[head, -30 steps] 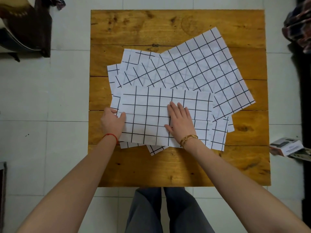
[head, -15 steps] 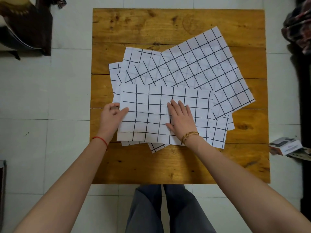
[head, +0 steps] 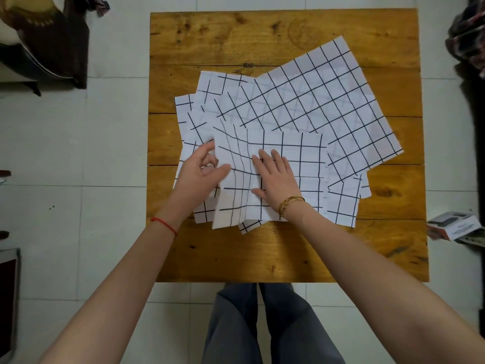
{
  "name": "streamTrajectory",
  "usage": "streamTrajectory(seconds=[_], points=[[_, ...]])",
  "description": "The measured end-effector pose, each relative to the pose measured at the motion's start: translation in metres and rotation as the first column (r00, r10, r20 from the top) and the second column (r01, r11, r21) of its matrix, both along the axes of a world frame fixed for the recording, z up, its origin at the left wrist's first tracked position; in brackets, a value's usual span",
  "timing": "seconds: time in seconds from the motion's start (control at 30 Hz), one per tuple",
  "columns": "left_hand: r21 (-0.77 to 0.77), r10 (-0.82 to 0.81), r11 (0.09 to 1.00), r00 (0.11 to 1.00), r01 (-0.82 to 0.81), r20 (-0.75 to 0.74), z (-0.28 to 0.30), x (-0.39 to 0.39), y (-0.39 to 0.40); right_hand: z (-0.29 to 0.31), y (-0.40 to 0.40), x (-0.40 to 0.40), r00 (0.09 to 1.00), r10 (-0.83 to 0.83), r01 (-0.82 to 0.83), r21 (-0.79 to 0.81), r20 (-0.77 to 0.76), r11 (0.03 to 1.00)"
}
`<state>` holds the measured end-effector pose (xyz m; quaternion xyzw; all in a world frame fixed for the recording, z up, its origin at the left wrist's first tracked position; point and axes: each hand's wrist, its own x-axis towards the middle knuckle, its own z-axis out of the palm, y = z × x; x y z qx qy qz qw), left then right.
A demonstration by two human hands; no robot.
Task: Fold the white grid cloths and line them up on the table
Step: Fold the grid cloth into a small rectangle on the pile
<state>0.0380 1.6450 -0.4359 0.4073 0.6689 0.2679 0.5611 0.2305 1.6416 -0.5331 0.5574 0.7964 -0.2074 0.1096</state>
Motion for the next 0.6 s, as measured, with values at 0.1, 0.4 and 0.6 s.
streamTrajectory(seconds=[0.1,0.4,0.6], points=[[0.01,-0.105,0.994,0.994,0.105,0.037,0.004,0.021,0.0,0.0,-0.002,0.004,1.0,-0.024,0.024,0.017,0.005,1.0],[0.092,-0.211,0.976,0.967,0.199,0.142,-0.01,0.098,-0.003,0.017,-0.006,0.048,0.692,-0.524,0.576,-0.057,-0.496,0.815],[0.059,-0.291,0.956,0.95,0.286,0.112,-0.038,0.125,-0.008,0.034,-0.003,0.073,0.063,-0.835,0.798,-0.475,-0.546,0.371]])
